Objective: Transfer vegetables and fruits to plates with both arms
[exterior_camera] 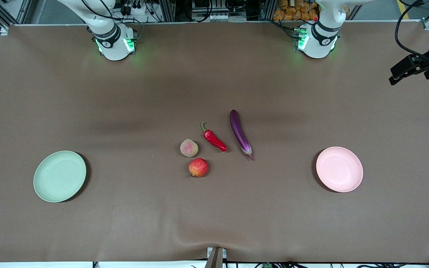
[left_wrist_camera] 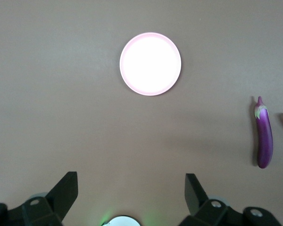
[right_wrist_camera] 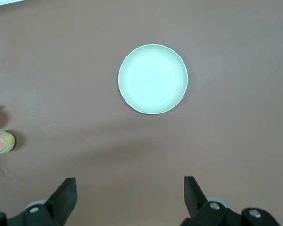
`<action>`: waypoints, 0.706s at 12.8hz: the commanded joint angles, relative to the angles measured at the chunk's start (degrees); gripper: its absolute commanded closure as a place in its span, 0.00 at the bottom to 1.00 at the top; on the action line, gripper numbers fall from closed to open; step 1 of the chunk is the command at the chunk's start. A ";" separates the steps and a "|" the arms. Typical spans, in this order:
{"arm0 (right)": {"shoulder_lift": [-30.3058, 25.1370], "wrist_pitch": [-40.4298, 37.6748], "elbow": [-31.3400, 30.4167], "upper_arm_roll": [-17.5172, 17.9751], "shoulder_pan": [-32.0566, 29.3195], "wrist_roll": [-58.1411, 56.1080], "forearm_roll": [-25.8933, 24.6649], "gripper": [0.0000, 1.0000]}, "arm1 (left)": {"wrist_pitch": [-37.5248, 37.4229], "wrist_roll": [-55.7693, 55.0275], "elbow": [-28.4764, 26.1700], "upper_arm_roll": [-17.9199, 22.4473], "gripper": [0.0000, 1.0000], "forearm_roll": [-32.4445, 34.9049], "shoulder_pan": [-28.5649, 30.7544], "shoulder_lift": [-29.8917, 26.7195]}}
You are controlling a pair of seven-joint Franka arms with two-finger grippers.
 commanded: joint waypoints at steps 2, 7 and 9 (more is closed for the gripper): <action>-1.43 0.18 -0.86 0.68 1.52 -0.01 0.54 0.00 | -2.13 -0.73 2.65 -0.23 0.00 1.31 -0.30 1.24; -1.43 -0.25 -0.69 0.68 1.79 -0.09 0.10 0.00 | -2.05 0.50 2.21 -0.57 0.00 1.22 -0.56 2.38; -1.43 -1.21 -0.51 0.77 2.58 -0.18 0.10 0.00 | -1.96 -0.11 2.04 -1.36 0.00 1.04 -0.39 2.30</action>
